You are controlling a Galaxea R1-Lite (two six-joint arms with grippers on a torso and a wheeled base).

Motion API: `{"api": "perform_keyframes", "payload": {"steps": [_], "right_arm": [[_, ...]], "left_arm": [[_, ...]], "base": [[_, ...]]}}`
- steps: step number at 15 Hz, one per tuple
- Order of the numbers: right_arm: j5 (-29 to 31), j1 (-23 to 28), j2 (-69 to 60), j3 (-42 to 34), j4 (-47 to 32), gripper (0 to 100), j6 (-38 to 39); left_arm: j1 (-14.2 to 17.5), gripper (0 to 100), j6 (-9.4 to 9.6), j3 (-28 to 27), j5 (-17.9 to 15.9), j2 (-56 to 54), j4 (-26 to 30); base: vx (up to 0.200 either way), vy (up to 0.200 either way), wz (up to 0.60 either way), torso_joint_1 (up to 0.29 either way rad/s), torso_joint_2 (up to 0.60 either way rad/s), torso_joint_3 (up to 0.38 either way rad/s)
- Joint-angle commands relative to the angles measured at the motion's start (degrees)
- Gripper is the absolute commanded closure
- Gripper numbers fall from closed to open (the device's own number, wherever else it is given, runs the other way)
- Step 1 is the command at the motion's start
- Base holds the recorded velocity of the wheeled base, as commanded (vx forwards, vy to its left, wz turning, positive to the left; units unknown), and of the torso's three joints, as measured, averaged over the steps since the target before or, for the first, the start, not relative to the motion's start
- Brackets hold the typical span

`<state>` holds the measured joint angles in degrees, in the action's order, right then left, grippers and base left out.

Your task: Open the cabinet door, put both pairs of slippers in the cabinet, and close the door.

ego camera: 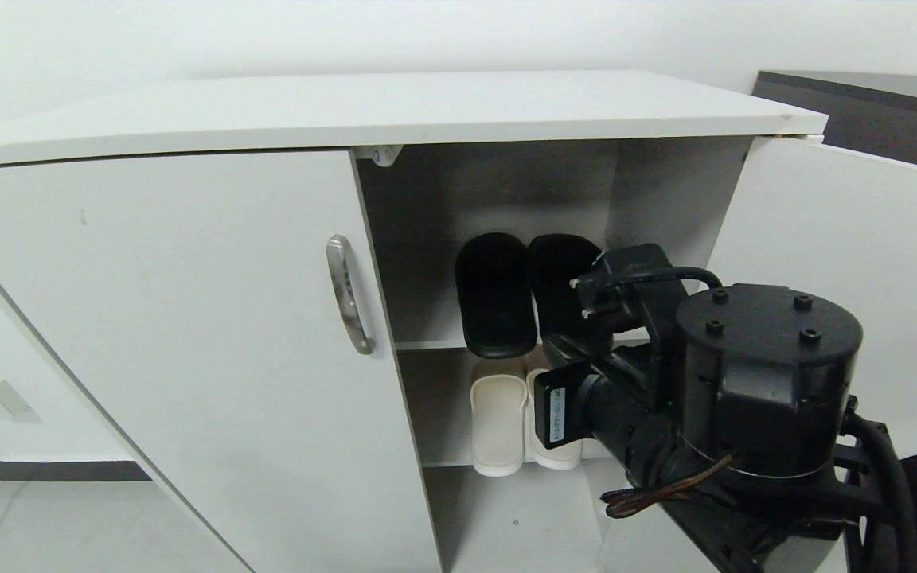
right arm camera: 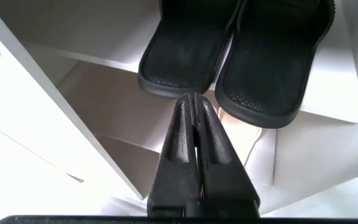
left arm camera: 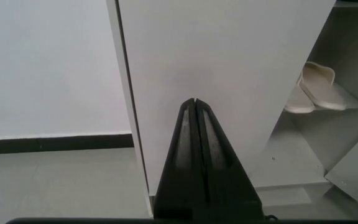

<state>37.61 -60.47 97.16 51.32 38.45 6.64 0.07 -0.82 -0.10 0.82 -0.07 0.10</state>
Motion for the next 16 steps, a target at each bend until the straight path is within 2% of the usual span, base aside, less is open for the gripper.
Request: {"api": "perform_keyframes", "payload": {"steps": [1,4,16], "right_arm": [[0.01,-0.18,-0.04,-0.35,-0.04,100,-0.23],[0.01,-0.35,0.05,-0.43,-0.04,100,-0.23],[-0.08,-0.27,0.49,-1.31,-0.04,100,-0.23]], "left_arm": [[0.01,100,-0.06,0.01,0.06,0.07,-0.01],[0.01,100,0.03,0.01,0.06,0.07,-0.01],[0.01,100,-0.15,0.01,0.06,0.07,-0.01]], "base": [[0.0,0.0,0.0,0.0,0.0,0.0],[0.0,0.0,0.0,0.0,0.0,0.0],[-0.2,0.0,0.0,0.002,0.0,0.002]]}}
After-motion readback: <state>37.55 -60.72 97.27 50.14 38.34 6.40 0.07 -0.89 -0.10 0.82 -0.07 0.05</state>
